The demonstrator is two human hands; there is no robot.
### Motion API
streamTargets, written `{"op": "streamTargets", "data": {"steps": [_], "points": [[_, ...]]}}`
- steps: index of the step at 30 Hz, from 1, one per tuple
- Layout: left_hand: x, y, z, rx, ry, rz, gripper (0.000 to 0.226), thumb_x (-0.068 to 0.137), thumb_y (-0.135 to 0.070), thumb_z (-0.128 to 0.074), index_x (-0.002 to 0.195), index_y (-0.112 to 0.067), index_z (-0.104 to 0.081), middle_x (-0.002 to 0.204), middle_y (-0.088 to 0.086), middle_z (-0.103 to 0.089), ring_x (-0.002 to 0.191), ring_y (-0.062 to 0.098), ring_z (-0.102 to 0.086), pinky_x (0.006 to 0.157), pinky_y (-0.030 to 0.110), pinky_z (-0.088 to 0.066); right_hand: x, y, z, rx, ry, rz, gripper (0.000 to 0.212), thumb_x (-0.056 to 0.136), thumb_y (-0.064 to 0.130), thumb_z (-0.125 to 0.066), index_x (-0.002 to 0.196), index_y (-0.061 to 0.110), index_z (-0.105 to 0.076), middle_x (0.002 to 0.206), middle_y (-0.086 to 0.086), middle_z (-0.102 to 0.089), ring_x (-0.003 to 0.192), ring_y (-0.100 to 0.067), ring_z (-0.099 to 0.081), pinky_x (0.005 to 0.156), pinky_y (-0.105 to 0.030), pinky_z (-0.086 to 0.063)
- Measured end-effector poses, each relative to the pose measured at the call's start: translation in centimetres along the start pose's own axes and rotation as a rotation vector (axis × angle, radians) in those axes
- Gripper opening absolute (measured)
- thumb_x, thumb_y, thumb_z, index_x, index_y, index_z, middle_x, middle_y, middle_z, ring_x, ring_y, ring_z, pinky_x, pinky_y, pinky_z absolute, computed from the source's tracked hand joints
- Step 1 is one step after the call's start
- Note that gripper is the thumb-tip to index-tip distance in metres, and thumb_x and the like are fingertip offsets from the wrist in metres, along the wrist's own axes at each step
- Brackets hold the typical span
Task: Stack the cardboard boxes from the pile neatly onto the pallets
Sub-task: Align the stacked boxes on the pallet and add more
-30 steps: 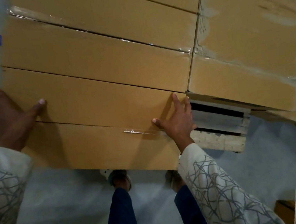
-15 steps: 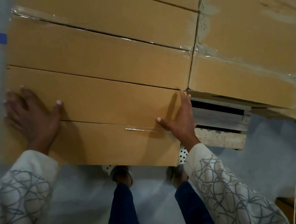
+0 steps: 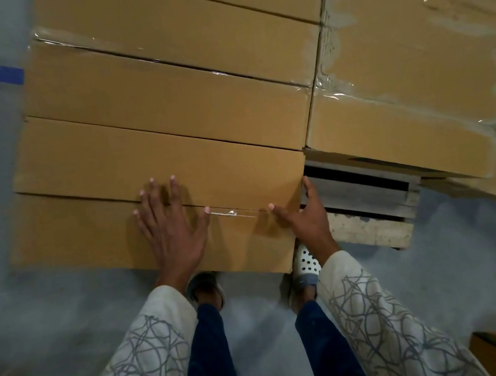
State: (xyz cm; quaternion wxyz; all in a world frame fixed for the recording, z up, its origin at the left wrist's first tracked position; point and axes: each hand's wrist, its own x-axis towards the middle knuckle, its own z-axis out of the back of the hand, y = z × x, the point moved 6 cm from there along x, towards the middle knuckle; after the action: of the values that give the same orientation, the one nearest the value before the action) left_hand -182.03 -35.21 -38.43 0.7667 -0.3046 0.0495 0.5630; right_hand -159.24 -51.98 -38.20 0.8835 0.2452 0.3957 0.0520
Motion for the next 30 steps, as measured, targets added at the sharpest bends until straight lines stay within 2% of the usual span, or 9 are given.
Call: {"op": "streamTargets", "data": {"steps": [4, 10, 13, 15, 18, 20, 23, 27, 30], "points": [[-0.4, -0.6, -0.8, 0.002, 0.015, -0.004, 0.087, 0.093, -0.067, -0.043, 0.165, -0.031, -0.013, 0.173, 0.007, -0.001, 0.159, 0.031, 0.004, 0.126, 0.056, 0.003, -0.1, -0.3, -0.8, 0.056, 0.037, -0.004, 0.127, 0.054, 0.071, -0.085, 0.159, 0.042, -0.020, 0.157, 0.003, -0.045, 0.140, -0.024, -0.047, 0.112, -0.055, -0.046], [0.1, -1.2, -0.8, 0.032, 0.042, -0.034, 0.086, 0.092, -0.067, -0.044, 0.165, -0.033, -0.014, 0.173, 0.006, -0.002, 0.158, 0.031, 0.005, 0.124, 0.056, 0.004, -0.5, 0.3, -0.9, 0.086, 0.057, 0.007, 0.121, 0.069, 0.046, -0.092, 0.163, 0.036, -0.016, 0.159, 0.001, -0.041, 0.141, -0.024, -0.044, 0.114, -0.052, -0.043], [0.0, -1.8, -0.8, 0.041, 0.039, -0.058, 0.086, 0.092, -0.068, -0.044, 0.165, -0.033, -0.013, 0.173, 0.006, -0.002, 0.158, 0.031, 0.004, 0.125, 0.057, 0.003, -0.7, 0.4, -0.7, 0.138, 0.110, 0.018, 0.124, 0.066, 0.058, -0.090, 0.162, 0.040, -0.014, 0.160, 0.002, -0.041, 0.140, -0.022, -0.046, 0.113, -0.050, -0.045], [-0.3, -2.5, -1.0, 0.052, 0.041, -0.090, 0.085, 0.093, -0.067, -0.044, 0.165, -0.032, -0.015, 0.173, 0.007, -0.004, 0.158, 0.031, 0.003, 0.125, 0.056, 0.004, -1.0, 0.1, -0.2, 0.229, 0.094, -0.031, 0.123, 0.069, 0.070, -0.083, 0.162, 0.043, -0.008, 0.167, -0.002, -0.030, 0.148, -0.026, -0.038, 0.116, -0.053, -0.041], [-1.1, -4.9, -1.7, 0.116, 0.048, -0.232, 0.083, 0.095, -0.065, -0.043, 0.165, -0.028, -0.017, 0.173, 0.009, -0.004, 0.158, 0.032, 0.001, 0.124, 0.050, 0.010, -0.9, -0.4, 0.9, 0.457, -0.086, -0.200, 0.095, 0.092, 0.068, -0.058, 0.164, 0.038, -0.004, 0.171, -0.005, -0.017, 0.155, -0.027, -0.024, 0.122, -0.049, -0.029], [-1.8, -7.4, -2.8, 0.174, 0.050, -0.381, 0.080, 0.097, -0.061, -0.042, 0.164, -0.023, -0.021, 0.172, 0.012, -0.009, 0.158, 0.035, -0.003, 0.125, 0.049, 0.007, -0.3, -0.5, 0.9, 0.608, -0.129, -0.225, 0.083, 0.098, 0.073, -0.040, 0.165, 0.034, -0.009, 0.172, 0.000, -0.016, 0.156, -0.025, -0.020, 0.125, -0.049, -0.022], [-2.4, -11.5, -5.4, 0.261, 0.078, -0.560, 0.080, 0.097, -0.059, -0.040, 0.164, -0.021, -0.020, 0.172, 0.013, -0.011, 0.158, 0.036, -0.004, 0.126, 0.052, 0.002, 1.1, 0.4, 0.5, 0.736, -0.105, -0.245, 0.093, 0.090, 0.086, -0.027, 0.165, 0.033, -0.015, 0.172, 0.001, -0.014, 0.157, -0.025, -0.016, 0.126, -0.052, -0.018], [-1.6, -15.1, -8.3, 0.335, 0.137, -0.644, 0.083, 0.099, -0.062, -0.024, 0.165, -0.018, -0.002, 0.173, 0.012, 0.004, 0.159, 0.033, 0.009, 0.127, 0.053, 0.003, 3.6, 1.2, 1.1, 0.791, -0.281, -0.260, 0.100, 0.083, 0.093, -0.021, 0.164, 0.035, -0.014, 0.172, 0.000, -0.014, 0.157, -0.028, -0.018, 0.125, -0.057, -0.017], [-0.8, -15.9, -9.5, 0.348, 0.168, -0.640, 0.080, 0.103, -0.056, -0.031, 0.165, -0.016, 0.001, 0.172, 0.010, 0.009, 0.158, 0.032, 0.013, 0.127, 0.053, 0.005, 3.9, 2.6, -0.3, 0.776, -0.009, -0.216, 0.098, 0.086, 0.091, -0.014, 0.163, 0.031, -0.022, 0.170, -0.003, -0.023, 0.155, -0.031, -0.023, 0.124, -0.060, -0.018]]}}
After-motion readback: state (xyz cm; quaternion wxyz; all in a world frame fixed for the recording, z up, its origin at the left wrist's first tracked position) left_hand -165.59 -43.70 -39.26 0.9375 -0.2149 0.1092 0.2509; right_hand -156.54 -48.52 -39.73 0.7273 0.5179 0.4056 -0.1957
